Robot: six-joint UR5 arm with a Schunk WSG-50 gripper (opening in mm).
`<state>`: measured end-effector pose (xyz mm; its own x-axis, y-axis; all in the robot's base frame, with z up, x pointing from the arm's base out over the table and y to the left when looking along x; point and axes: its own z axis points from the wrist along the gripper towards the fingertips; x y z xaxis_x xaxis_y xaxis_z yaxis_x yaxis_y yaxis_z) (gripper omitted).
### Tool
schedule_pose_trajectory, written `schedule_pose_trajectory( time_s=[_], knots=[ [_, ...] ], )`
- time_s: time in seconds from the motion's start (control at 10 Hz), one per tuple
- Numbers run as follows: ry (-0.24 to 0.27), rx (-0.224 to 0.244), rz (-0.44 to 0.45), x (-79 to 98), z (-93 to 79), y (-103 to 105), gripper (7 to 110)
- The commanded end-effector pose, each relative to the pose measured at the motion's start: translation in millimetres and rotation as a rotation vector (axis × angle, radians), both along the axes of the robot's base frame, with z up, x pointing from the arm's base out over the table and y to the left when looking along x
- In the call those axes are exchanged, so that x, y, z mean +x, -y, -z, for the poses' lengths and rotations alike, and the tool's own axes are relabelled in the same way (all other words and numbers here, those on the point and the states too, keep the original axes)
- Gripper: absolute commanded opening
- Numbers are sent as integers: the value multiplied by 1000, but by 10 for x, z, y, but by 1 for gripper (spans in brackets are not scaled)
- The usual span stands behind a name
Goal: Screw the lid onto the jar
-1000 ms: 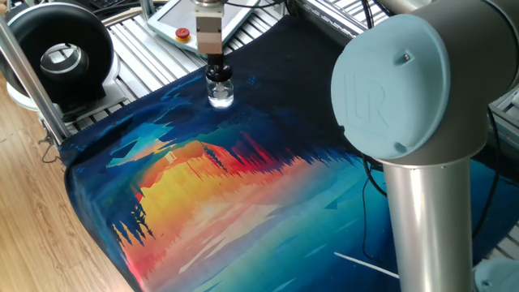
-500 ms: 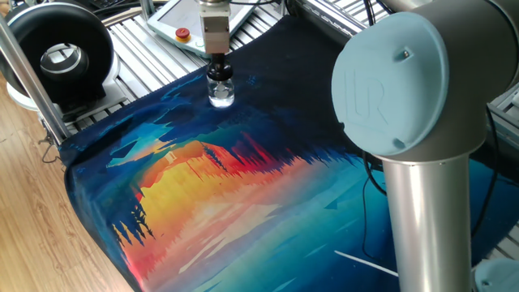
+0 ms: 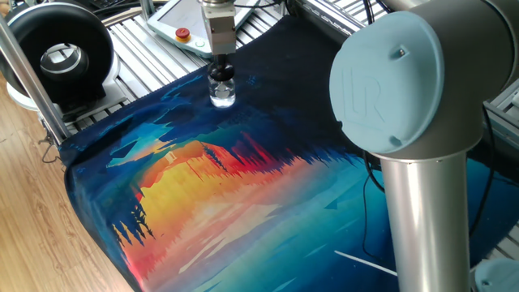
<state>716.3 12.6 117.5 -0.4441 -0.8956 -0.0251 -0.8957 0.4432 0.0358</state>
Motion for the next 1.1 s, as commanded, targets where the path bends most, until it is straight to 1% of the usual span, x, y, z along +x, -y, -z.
schedule_pose_trajectory(
  time_s=[0.0, 0.1, 0.2, 0.3, 0.4, 0.6, 0.9, 1.0],
  knots=[
    [-37, 24, -19, -75, -37, -82, 44],
    [-18, 26, -28, -23, -37, -96, 44],
    [-6, 55, -44, 8, -36, -177, 44],
    [4, 61, -53, 35, -42, -200, 44],
    [6, 58, -56, 41, -45, -199, 44],
    [13, 29, -71, 64, -46, -124, 44],
    [13, 23, -89, 71, -52, -90, 44],
    [17, 13, -100, 83, -49, -64, 44]
  ],
)
